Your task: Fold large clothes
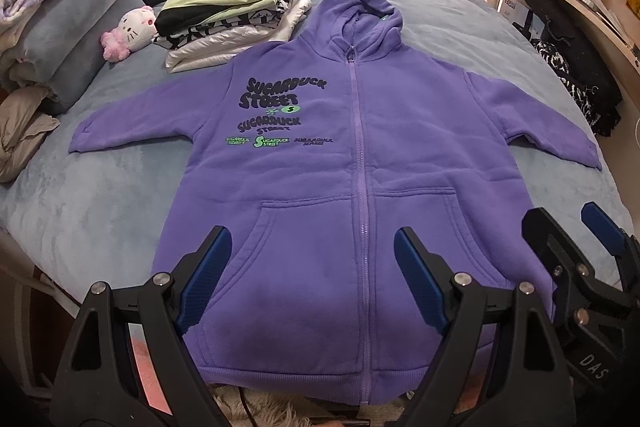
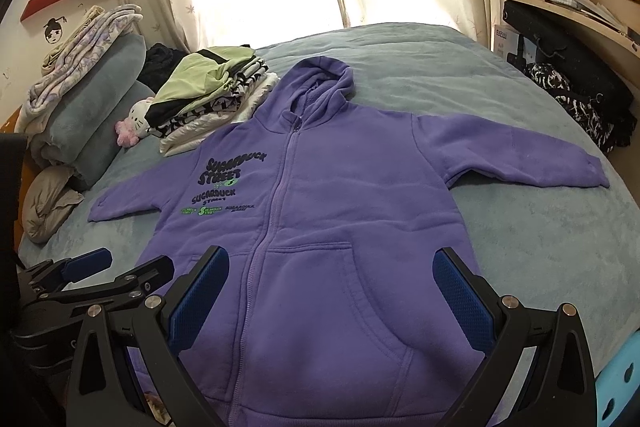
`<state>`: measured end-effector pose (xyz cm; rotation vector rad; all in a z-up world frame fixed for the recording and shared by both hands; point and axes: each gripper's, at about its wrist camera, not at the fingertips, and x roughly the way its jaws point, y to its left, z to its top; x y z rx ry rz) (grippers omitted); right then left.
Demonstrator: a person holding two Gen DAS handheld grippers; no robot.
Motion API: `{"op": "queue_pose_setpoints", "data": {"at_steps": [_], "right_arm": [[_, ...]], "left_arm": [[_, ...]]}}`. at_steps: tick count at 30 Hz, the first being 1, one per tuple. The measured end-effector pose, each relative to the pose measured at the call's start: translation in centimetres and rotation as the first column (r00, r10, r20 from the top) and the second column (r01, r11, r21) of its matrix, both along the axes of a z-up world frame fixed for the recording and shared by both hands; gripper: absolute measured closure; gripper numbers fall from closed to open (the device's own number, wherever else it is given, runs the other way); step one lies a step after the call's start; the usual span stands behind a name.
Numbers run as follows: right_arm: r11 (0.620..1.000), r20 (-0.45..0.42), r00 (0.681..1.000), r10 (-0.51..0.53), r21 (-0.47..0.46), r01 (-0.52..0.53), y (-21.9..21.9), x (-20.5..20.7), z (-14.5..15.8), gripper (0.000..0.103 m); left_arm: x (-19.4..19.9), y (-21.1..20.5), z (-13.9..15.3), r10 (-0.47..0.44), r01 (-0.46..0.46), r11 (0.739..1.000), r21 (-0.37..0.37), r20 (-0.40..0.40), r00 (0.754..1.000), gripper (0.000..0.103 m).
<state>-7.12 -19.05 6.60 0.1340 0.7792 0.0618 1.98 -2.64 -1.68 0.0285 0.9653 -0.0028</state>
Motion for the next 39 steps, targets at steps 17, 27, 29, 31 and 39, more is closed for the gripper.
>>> {"op": "queue_pose_setpoints", "data": {"at_steps": [17, 27, 29, 31, 39], "right_arm": [[1.000, 0.054, 0.999, -0.007, -0.001, 0.007, -5.2, 5.9, 3.8, 0.009], [0.994, 0.047, 0.993, -0.110, -0.019, 0.111, -11.9, 9.3, 5.7, 0.009], [0.991, 0.045, 0.990, -0.134, -0.022, 0.135, -13.6, 9.8, 5.7, 0.009], [0.986, 0.041, 0.986, -0.164, -0.021, 0.165, -15.7, 10.4, 5.6, 0.009], [0.951, -0.024, 0.952, -0.306, 0.030, 0.307, -25.3, 13.7, 4.0, 0.009]], "left_arm": [[6.2, -3.6, 1.9, -0.061, 0.060, 0.998, 0.030, 0.056, 0.997, 0.021], [9.5, -7.4, 4.7, -0.112, 0.102, 0.993, 0.067, 0.177, 0.978, 0.021], [10.5, -8.3, 5.1, -0.121, 0.111, 0.992, 0.062, 0.196, 0.973, 0.021], [11.4, -9.3, 5.3, -0.129, 0.114, 0.990, 0.079, 0.223, 0.966, 0.021], [14.8, -13.1, 3.5, -0.164, 0.149, 0.986, 0.074, 0.269, 0.949, 0.021]]}}
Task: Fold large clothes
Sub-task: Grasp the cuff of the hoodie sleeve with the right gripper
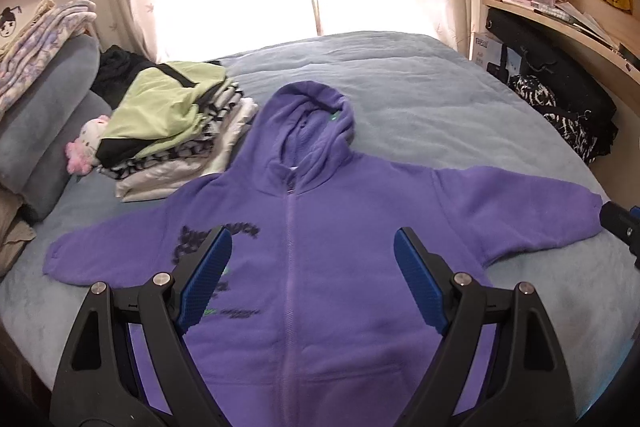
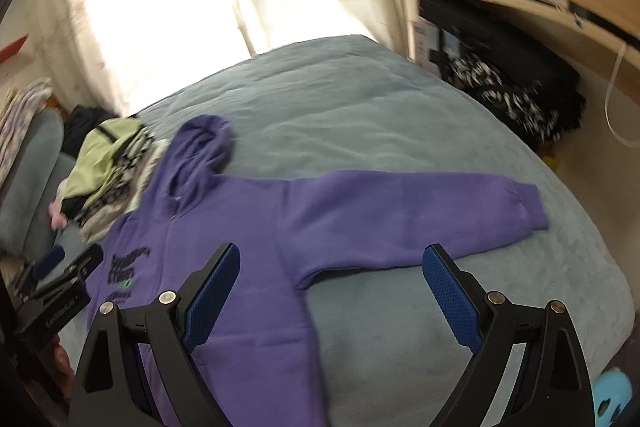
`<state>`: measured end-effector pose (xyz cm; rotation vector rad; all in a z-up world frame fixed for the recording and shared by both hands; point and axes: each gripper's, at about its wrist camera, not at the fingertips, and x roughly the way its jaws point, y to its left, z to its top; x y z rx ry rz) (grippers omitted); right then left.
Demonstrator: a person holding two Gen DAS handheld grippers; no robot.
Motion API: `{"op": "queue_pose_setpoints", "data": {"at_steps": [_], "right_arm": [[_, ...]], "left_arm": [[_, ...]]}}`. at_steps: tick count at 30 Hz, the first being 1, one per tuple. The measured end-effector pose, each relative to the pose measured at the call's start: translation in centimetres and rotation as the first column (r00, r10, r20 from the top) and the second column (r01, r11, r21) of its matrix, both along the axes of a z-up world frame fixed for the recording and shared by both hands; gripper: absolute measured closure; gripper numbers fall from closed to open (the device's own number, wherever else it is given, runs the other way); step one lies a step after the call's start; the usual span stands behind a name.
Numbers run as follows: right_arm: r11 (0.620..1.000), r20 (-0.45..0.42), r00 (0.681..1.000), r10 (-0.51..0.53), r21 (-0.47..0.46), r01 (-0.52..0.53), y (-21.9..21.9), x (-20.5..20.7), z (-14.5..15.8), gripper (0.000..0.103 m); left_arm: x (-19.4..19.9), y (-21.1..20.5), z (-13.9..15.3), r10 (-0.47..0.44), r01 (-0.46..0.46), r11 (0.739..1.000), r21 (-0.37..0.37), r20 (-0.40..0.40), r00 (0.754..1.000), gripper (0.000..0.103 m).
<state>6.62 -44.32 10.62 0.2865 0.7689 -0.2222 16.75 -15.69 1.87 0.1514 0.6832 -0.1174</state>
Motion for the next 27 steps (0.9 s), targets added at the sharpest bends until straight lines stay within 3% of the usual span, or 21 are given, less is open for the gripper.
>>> {"op": "queue_pose_setpoints", "data": {"at_steps": [5, 10, 16, 19, 23, 27], "right_arm": [[0.994, -0.037, 0.995, -0.090, 0.054, 0.092, -6.4, 1.1, -2.7, 0.009], [0.977, -0.078, 0.981, -0.180, 0.101, 0.187, -13.6, 1.1, -6.1, 0.009], [0.942, -0.125, 0.953, -0.275, 0.162, 0.293, -19.8, 0.1, -10.5, 0.009], [0.910, -0.154, 0.932, -0.328, 0.212, 0.356, -23.4, -0.4, -13.3, 0.010], [0.864, -0.188, 0.906, -0.380, 0.277, 0.420, -26.6, -0.6, -16.8, 0.020], [0.801, -0.250, 0.869, -0.427, 0.341, 0.491, -29.9, 0.0, -21.0, 0.029]], "left_arm": [[2.4, -3.2, -2.3, -0.053, 0.053, 0.999, -0.003, -0.036, 0.998, 0.021], [5.4, -5.8, -5.6, -0.096, 0.070, 0.987, -0.143, -0.181, 0.979, 0.021], [6.8, -9.7, -8.8, -0.069, 0.068, 0.998, -0.007, -0.143, 0.987, 0.021], [7.1, -10.8, -9.4, -0.092, 0.093, 0.996, 0.000, -0.142, 0.986, 0.021], [7.5, -11.7, -10.2, -0.088, 0.089, 0.996, 0.002, -0.157, 0.984, 0.021], [7.3, -11.9, -10.3, -0.091, 0.094, 0.995, 0.023, -0.122, 0.988, 0.025]]}}
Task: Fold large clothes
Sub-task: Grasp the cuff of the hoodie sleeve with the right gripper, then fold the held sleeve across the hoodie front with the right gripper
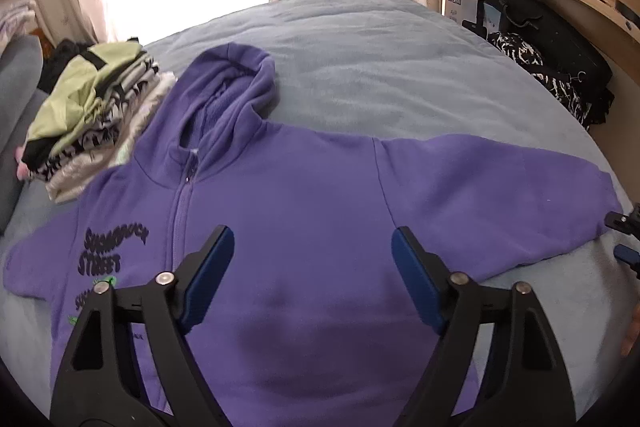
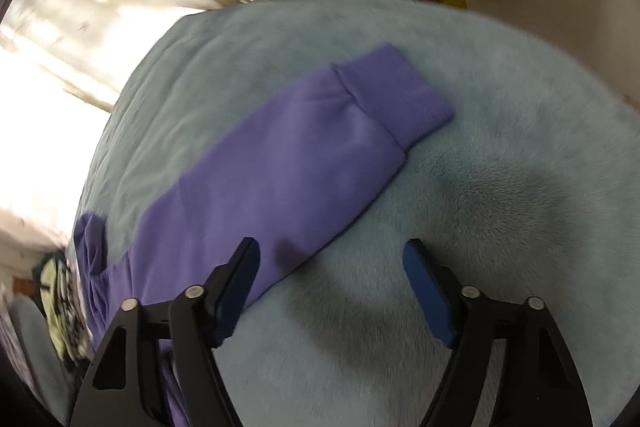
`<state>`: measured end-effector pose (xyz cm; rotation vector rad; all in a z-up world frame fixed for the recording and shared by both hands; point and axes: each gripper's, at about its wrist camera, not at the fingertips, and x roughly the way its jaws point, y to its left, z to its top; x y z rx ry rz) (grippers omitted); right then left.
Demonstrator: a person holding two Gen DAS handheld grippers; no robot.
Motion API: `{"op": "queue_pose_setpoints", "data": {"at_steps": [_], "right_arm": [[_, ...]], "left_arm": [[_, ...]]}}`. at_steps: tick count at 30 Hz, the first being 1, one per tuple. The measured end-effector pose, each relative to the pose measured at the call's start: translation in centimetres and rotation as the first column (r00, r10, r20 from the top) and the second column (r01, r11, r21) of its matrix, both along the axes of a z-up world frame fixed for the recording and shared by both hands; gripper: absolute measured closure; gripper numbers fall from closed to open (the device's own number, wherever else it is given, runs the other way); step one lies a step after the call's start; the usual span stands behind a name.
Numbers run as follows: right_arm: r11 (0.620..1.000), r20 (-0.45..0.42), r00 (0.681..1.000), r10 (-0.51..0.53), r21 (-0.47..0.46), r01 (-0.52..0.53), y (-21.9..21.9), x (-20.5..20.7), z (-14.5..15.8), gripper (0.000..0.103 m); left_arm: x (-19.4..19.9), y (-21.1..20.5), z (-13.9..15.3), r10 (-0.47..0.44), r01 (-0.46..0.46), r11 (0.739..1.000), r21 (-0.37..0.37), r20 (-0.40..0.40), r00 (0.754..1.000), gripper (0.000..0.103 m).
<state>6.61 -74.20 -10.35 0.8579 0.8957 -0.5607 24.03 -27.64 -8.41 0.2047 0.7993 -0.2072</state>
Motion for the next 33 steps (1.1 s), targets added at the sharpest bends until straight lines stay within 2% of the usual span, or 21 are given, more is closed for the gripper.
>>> {"op": "queue_pose_setpoints", "data": {"at_steps": [4, 5, 6, 7, 9, 12, 14, 16, 19, 20, 21, 23, 25, 26, 28, 29, 30, 31, 32, 33], "right_arm": [[0.999, 0.007, 0.999, -0.052, 0.002, 0.052, -1.5, 1.2, -1.8, 0.032], [0.998, 0.009, 0.998, -0.069, 0.005, 0.069, -1.9, 1.5, -2.2, 0.040], [0.997, 0.008, 0.997, -0.075, 0.007, 0.075, -2.1, 2.0, -2.4, 0.052], [0.997, 0.001, 0.997, -0.077, 0.005, 0.077, -2.4, 2.5, -2.7, 0.060], [0.997, 0.018, 0.997, -0.082, 0.015, 0.081, -2.5, 2.9, -2.6, 0.087], [0.998, 0.111, 0.992, -0.059, -0.019, 0.061, -1.2, 3.5, -0.1, 0.090], [0.997, 0.185, 0.983, 0.002, -0.076, 0.012, 0.8, 3.9, 2.7, 0.090], [0.990, 0.267, 0.959, 0.095, -0.123, -0.064, 3.6, 4.8, 5.9, 0.091], [0.954, 0.356, 0.892, 0.279, -0.208, -0.215, 10.0, 6.6, 10.8, 0.091], [0.943, 0.368, 0.874, 0.317, -0.224, -0.248, 11.5, 7.2, 11.8, 0.091], [0.915, 0.382, 0.837, 0.393, -0.251, -0.315, 14.5, 8.2, 13.1, 0.091], [0.877, 0.384, 0.790, 0.477, -0.268, -0.399, 18.3, 9.3, 14.2, 0.091], [0.828, 0.372, 0.740, 0.560, -0.270, -0.491, 23.1, 11.0, 14.0, 0.091], [0.788, 0.345, 0.709, 0.615, -0.277, -0.549, 26.4, 12.1, 13.1, 0.091], [0.730, 0.274, 0.677, 0.683, -0.285, -0.621, 31.3, 13.7, 11.1, 0.091], [0.712, 0.246, 0.668, 0.702, -0.277, -0.645, 32.8, 14.2, 10.2, 0.087], [0.676, 0.188, 0.650, 0.736, -0.250, -0.693, 35.3, 15.2, 7.8, 0.074], [0.660, 0.159, 0.641, 0.751, -0.234, -0.714, 36.7, 15.5, 6.6, 0.063], [0.632, 0.095, 0.629, 0.772, -0.219, -0.743, 38.6, 15.9, 4.3, 0.040], [0.607, 0.047, 0.613, 0.788, -0.220, -0.763, 40.3, 15.7, 2.6, 0.032]], "left_arm": [[-0.2, 0.5, 0.5, 0.012, -0.013, 1.000, 0.016, 0.039, 0.999, 0.025], [-0.2, 0.9, 0.6, 0.020, -0.020, 1.000, 0.010, 0.041, 0.999, 0.025], [0.0, 1.3, 0.8, 0.023, -0.023, 1.000, -0.008, 0.034, 0.999, 0.026], [0.0, 1.8, 1.0, 0.023, -0.022, 0.999, -0.027, 0.026, 0.999, 0.035], [0.2, 2.7, 1.3, 0.015, -0.015, 0.998, -0.057, 0.005, 1.000, 0.046], [0.3, 4.1, 1.9, 0.031, -0.032, 0.997, -0.076, -0.010, 0.999, 0.047], [0.3, 5.2, 2.4, 0.052, -0.052, 0.995, -0.081, -0.006, 0.999, 0.047], [0.2, 6.4, 2.9, 0.060, -0.060, 0.994, -0.088, -0.007, 0.998, 0.047], [0.0, 8.9, 4.0, 0.093, -0.092, 0.991, -0.101, 0.003, 0.996, 0.047], [-0.1, 9.7, 4.3, 0.104, -0.103, 0.989, -0.107, 0.008, 0.995, 0.047], [-0.1, 10.6, 4.6, 0.119, -0.117, 0.987, -0.111, 0.014, 0.993, 0.047], [-0.3, 13.2, 5.1, 0.158, -0.154, 0.980, -0.128, 0.020, 0.987, 0.047], [-0.5, 15.8, 5.3, 0.180, -0.176, 0.972, -0.156, 0.015, 0.983, 0.047], [-0.6, 17.4, 5.3, 0.190, -0.186, 0.967, -0.172, 0.006, 0.982, 0.046], [-0.6, 19.6, 4.8, 0.203, -0.201, 0.961, -0.190, -0.009, 0.979, 0.046], [-0.5, 20.9, 4.4, 0.203, -0.203, 0.959, -0.198, -0.022, 0.979, 0.046], [-0.4, 21.8, 4.0, 0.206, -0.208, 0.957, -0.202, -0.032, 0.978, 0.046], [-0.3, 23.1, 3.3, 0.211, -0.216, 0.955, -0.203, -0.047, 0.976, 0.046], [-0.1, 23.8, 2.7, 0.207, -0.216, 0.955, -0.204, -0.062, 0.976, 0.046], [-0.1, 24.4, 2.2, 0.199, -0.211, 0.956, -0.206, -0.079, 0.977, 0.046]]}}
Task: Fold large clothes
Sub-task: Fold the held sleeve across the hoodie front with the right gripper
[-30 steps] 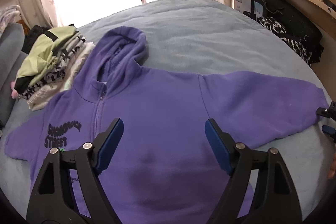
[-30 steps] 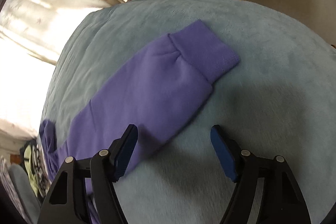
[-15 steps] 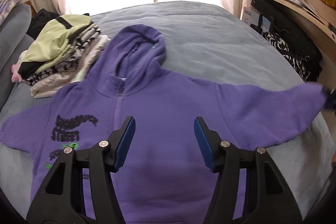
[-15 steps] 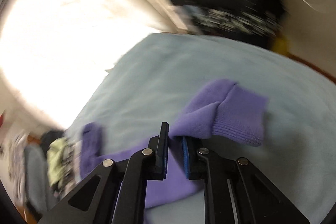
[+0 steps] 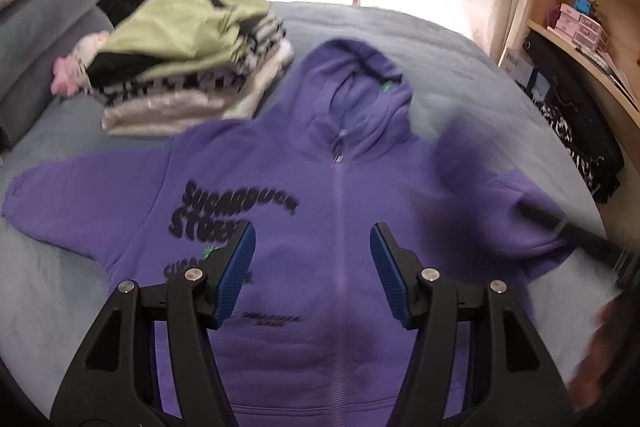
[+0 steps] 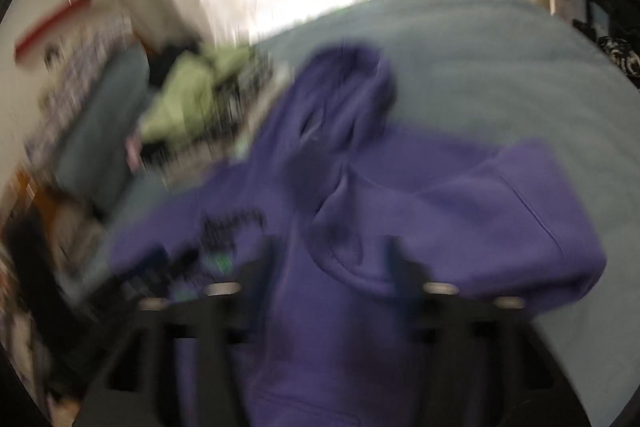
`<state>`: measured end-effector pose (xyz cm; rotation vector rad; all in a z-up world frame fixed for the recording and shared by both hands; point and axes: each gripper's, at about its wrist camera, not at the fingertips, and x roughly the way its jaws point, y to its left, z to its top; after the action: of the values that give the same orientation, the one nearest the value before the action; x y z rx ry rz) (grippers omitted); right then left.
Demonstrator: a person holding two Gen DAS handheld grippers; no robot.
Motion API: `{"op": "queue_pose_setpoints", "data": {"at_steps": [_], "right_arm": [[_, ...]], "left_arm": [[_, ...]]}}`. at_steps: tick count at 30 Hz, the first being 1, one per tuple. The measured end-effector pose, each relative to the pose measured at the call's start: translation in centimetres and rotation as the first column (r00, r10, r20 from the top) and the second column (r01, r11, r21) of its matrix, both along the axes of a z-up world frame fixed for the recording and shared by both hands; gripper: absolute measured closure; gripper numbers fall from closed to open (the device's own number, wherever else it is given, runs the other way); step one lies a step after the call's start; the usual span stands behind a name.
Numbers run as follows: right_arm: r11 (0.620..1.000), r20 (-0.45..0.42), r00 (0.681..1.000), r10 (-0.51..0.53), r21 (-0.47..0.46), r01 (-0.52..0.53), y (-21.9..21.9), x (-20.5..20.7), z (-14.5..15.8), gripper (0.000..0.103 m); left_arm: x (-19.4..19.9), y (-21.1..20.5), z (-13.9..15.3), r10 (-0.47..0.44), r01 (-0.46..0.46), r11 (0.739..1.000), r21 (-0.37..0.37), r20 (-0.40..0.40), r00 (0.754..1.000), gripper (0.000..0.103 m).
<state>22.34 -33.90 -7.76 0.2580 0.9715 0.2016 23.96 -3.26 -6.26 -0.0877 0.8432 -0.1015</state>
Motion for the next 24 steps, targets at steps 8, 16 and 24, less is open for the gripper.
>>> {"op": "queue_pose_setpoints", "data": {"at_steps": [8, 16, 24], "right_arm": [[0.997, -0.062, 0.996, 0.059, -0.038, -0.061, 3.5, -6.5, -6.3, 0.032], [0.998, -0.047, 0.997, -0.060, 0.007, 0.060, -3.7, -10.7, -3.2, 0.032], [0.989, -0.058, 0.991, -0.123, 0.069, 0.127, -8.4, -12.7, -5.5, 0.032]], "left_arm": [[1.0, 1.9, -5.4, -0.120, 0.107, 0.988, -0.113, -0.125, 0.985, 0.046], [2.9, -1.1, -8.9, -0.251, 0.176, 0.931, -0.319, -0.212, 0.944, 0.049], [3.8, -4.6, -10.5, -0.318, 0.175, 0.858, -0.484, -0.231, 0.919, 0.051]]}}
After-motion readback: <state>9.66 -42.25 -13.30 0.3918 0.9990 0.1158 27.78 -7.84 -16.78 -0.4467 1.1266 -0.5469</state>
